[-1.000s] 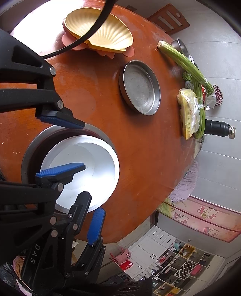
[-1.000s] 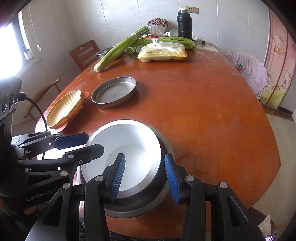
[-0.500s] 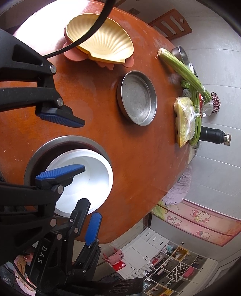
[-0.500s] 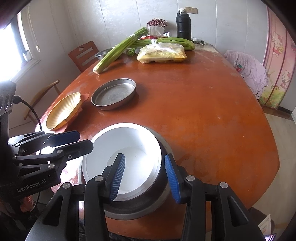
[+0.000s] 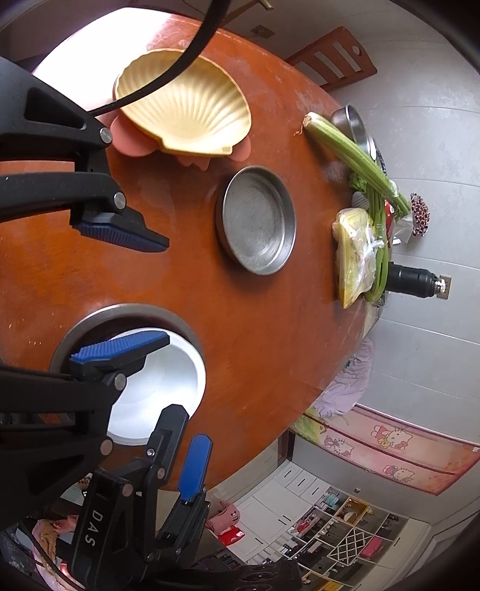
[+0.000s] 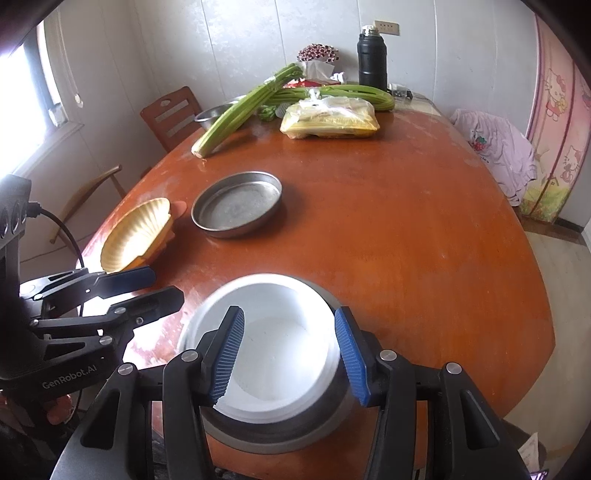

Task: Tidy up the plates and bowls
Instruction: 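Move the right gripper to the shallow steel pan and grasp its rim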

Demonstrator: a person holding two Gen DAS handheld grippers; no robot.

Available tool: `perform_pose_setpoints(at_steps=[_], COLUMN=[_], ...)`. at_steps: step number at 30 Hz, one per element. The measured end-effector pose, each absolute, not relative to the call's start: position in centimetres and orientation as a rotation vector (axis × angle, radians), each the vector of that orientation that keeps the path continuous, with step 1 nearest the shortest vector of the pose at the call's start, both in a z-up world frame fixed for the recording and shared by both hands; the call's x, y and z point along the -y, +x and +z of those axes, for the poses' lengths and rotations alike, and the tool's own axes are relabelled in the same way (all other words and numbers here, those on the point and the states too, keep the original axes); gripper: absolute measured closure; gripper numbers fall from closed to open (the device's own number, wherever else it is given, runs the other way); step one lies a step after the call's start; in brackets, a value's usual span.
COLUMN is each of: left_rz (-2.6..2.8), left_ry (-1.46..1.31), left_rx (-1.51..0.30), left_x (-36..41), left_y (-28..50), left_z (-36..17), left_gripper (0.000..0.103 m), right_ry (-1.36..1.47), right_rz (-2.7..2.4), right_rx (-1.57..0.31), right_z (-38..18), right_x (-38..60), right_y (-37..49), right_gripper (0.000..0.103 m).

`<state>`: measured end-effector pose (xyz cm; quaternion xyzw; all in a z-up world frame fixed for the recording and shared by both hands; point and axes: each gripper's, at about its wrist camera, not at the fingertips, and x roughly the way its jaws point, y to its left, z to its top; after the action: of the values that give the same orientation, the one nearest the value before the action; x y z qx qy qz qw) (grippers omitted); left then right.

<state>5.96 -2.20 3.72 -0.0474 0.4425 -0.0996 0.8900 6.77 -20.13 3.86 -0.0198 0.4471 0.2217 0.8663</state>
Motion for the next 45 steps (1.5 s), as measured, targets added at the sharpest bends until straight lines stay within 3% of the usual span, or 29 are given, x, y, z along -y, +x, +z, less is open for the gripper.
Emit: perform_pose_setpoints(at_steps=[15,34,45], left_rz=[-0.114,-0.074,-0.069], left_ry=[-0.108,-0.102,-0.095], left_rx=[-0.851,-0.881,-0.985], left_x=[-5.1,-8.3,-7.7], left_y=[9.1,15.6,21.7], left_z=[7.6,7.9,4.7], left_gripper=[0.058,0.055,0.05], right_ry=[0.0,0.03,0.069], right_rz=[0.551,0.535,0.471], right_rx=[-0.931,-0.926,-1.093], right_z=[7.2,9.4,4.9], right_x=[13.7,10.7,10.3], right_y=[11.1,17.2,21.6], right_gripper=[0.049,0.048,0.048])
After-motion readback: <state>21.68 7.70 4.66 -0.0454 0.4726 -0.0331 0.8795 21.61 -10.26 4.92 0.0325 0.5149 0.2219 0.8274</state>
